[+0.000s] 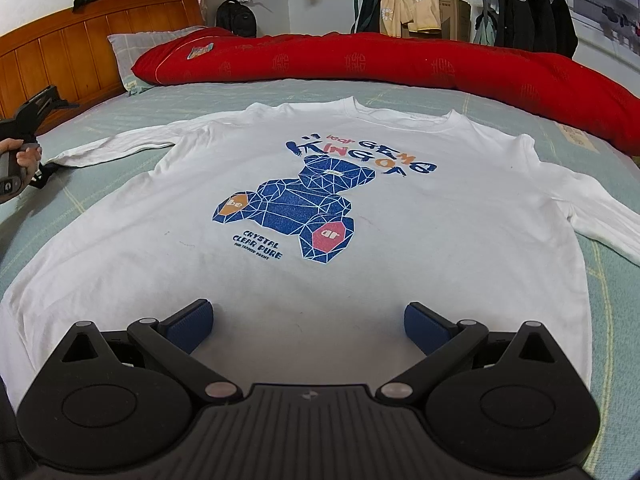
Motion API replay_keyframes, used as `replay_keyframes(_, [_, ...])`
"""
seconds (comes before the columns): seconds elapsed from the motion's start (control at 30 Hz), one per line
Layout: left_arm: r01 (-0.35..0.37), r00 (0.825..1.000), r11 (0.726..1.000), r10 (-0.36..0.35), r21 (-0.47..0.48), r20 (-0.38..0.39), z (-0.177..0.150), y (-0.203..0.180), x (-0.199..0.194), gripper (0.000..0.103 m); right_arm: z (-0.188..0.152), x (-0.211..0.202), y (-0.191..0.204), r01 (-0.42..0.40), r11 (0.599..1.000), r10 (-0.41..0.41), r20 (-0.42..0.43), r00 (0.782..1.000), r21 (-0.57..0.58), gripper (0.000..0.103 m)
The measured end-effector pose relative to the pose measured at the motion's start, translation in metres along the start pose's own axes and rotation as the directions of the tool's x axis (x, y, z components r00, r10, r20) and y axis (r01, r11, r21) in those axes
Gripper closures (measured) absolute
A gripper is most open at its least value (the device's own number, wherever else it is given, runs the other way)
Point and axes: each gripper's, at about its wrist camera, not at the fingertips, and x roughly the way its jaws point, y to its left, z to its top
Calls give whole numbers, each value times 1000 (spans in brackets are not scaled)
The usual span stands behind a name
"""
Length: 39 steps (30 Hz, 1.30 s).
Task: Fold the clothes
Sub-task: 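Smooth the sleeve along toward its cuff with the rolled left gripper, then grasp the sleeve cuff with the left gripper and lift it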
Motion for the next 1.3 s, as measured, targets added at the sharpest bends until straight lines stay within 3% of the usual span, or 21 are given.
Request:
replay_keyframes(0.17, [-93,995,995,92,29,44,4,-9,22,1,0,1,0,0,1000,0,2,1000,-5,0])
replay_keyframes(0.27, [-50,999,992,47,116,21,-5,-17,26,1,0,1,0,0,1000,0,3,1000,-7,0])
replay_keyframes(0.33, [-64,997,988,56,140,60,-6,-13,28,1,-1,1,0,2,1000,-2,3,1000,-10,0])
replay_keyframes(0.67, [128,990,980,-135,154,41,-5,-26,13,2,0,2,2,7,1000,-7,5,1000,-18,0])
replay_keyframes(1.0, [204,979,943,-202,261,-36,-17,-76,11,2,2,-5,2,-7,1000,8,38,999,-21,0])
replay_keyframes(1.3, [262,965,921,-241,287,-107,-31,-114,9,3,5,-14,3,-52,999,53,72,996,-16,0])
